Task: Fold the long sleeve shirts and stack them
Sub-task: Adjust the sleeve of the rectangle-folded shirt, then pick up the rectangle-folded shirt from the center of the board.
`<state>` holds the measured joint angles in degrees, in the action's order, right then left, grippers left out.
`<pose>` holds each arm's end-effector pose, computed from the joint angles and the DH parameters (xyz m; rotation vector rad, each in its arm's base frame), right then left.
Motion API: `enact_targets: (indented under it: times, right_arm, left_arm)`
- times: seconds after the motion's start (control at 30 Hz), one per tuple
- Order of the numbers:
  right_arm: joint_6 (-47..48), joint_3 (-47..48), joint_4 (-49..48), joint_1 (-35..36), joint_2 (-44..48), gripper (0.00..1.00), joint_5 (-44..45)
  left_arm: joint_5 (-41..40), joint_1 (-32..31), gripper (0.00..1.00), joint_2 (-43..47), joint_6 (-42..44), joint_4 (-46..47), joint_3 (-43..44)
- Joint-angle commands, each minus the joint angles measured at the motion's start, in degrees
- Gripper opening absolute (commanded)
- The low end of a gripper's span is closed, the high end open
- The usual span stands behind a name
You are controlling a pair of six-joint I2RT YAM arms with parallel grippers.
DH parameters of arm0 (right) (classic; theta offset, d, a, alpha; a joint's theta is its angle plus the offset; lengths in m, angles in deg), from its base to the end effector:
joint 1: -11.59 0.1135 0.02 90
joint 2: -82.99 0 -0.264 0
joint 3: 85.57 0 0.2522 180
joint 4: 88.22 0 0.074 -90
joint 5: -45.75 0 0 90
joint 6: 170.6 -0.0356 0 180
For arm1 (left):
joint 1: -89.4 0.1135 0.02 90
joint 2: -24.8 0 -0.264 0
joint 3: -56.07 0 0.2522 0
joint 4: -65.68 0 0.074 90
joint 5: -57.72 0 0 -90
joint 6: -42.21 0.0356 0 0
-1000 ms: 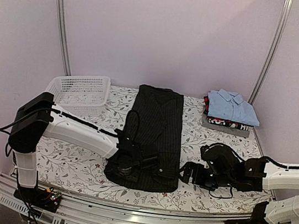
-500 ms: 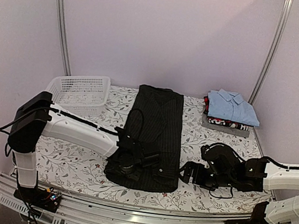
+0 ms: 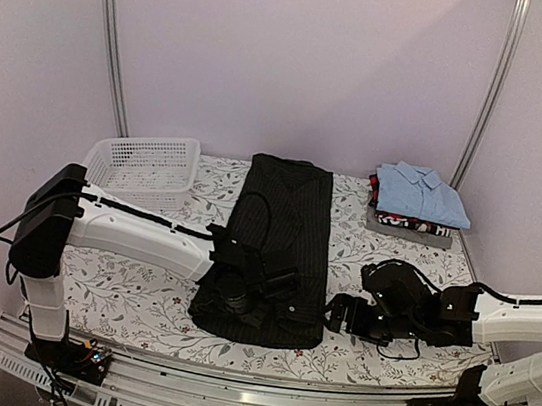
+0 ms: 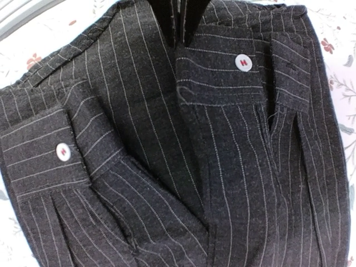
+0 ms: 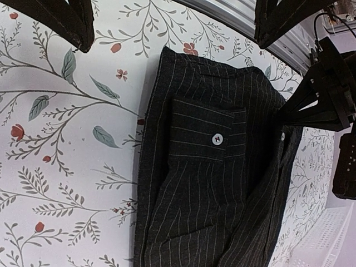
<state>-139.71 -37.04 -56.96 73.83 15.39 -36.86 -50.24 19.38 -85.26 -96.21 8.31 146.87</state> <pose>0.1100 0.1992 0.1910 -0.0105 2.5987 0.7349 0.1380 -0.3473 0.1734 0.4660 2.7149 -0.0546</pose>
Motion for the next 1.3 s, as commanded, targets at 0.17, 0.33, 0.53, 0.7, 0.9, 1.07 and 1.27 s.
enact_targets:
  times: [0.17,0.33,0.53,0.7,0.9,1.07,1.27]
  right_arm:
    - [1.1,1.4,-5.2,0.1,-1.7,0.95,-1.2]
    - [2.2,-0.1,-10.9,-3.1,-2.9,0.87,-8.4]
    - [2.1,-3.5,-19.4,-6.4,-4.9,0.79,-15.5]
    - [1.6,-5.6,-22.5,-8.9,-6.8,0.74,-17.8]
    - [1.2,-7.0,-23.7,-10.8,-10.3,0.74,-18.6]
    - [0.1,-9.2,-27.9,-11.5,-12.4,0.74,-20.3]
    - [-1.1,-9.6,-31.7,-11.9,-15.1,0.74,-22.3]
  left_arm:
    - [2.6,-0.5,0.27,3.6,-0.1,1.0,1.4]
    - [7.2,4.3,0.36,15.1,-2.1,5.4,-7.2]
    - [17.2,15.7,0.38,27.8,-1.7,17.6,-25.7]
    - [28.9,26.1,0.44,34.4,2.4,27.6,-36.8]
    - [34.2,31.8,0.49,33.1,6.0,30.9,-40.7]
    - [38.3,32.7,0.51,29.6,6.8,36.2,-42.7]
    - [41.1,32.8,0.51,25.4,6.5,39.5,-43.8]
